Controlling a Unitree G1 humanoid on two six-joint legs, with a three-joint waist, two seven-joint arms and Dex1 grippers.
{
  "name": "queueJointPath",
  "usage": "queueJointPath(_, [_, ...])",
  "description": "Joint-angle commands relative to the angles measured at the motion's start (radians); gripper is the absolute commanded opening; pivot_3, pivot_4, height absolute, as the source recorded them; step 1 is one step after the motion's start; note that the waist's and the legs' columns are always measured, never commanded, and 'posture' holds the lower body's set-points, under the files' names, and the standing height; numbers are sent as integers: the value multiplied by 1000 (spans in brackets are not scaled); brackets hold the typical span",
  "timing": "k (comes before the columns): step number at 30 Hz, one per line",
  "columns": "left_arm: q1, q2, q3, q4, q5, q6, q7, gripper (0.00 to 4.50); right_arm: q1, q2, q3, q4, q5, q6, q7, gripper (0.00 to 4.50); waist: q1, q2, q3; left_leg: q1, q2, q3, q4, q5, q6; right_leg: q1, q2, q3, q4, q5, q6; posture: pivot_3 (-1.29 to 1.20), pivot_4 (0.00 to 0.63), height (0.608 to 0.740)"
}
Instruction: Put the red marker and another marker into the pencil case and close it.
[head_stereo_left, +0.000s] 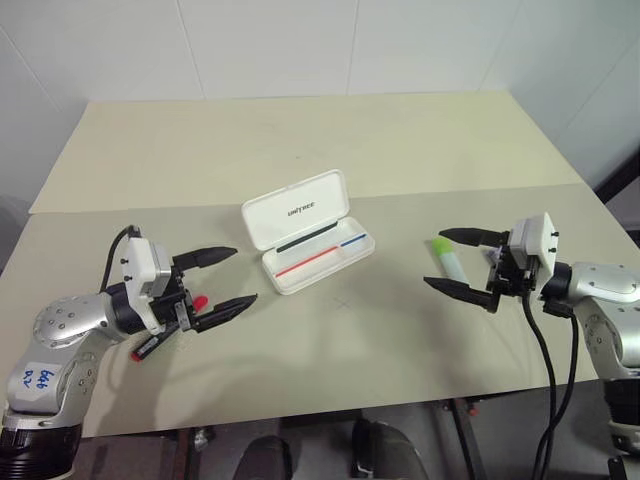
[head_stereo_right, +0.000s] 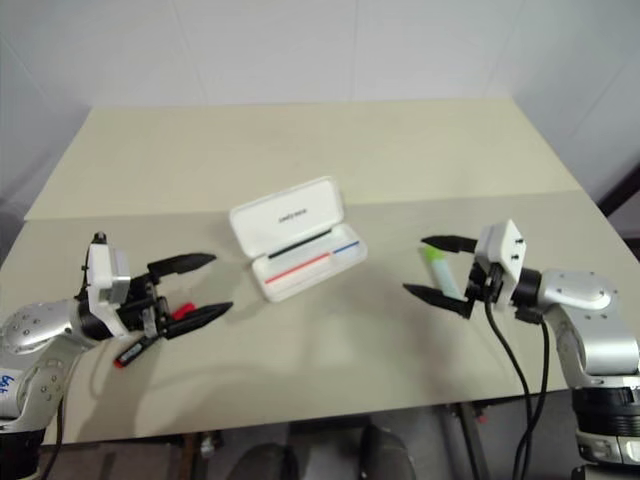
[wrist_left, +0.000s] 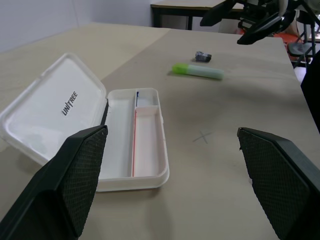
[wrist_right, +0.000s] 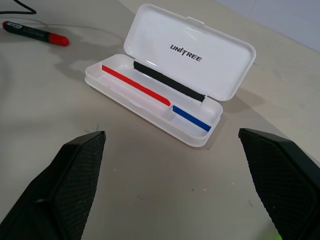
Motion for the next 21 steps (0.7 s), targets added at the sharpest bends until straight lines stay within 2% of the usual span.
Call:
queueJointPath(1, [-4,13,-2,-42,-7,1,-18,4446,-17,7,3,-34,8,5,2,4500,0,0,0,0,0,0,0,0,0,0,0,0,0,0,0,0,150,740])
queueJointPath(12, [-54,9,-105,-51,61,24,-4,4446,-50,-17,16,-116,29,97,-7,4500,1,0,0,0,0,0,0,0,0,0,0,0,0,0,0,0,150,740])
queueJointPath(15, [-80,-14,-141,-30,98,13,16,3775,-49,-12,17,-125,22,104,-6,4500,3,0,0,0,0,0,0,0,0,0,0,0,0,0,0,0,150,740])
queueJointPath(21, [-105,-66,-218,-20,166,13,58,1752,-33,-9,12,-148,27,107,-2,4500,3,0,0,0,0,0,0,0,0,0,0,0,0,0,0,0,150,740])
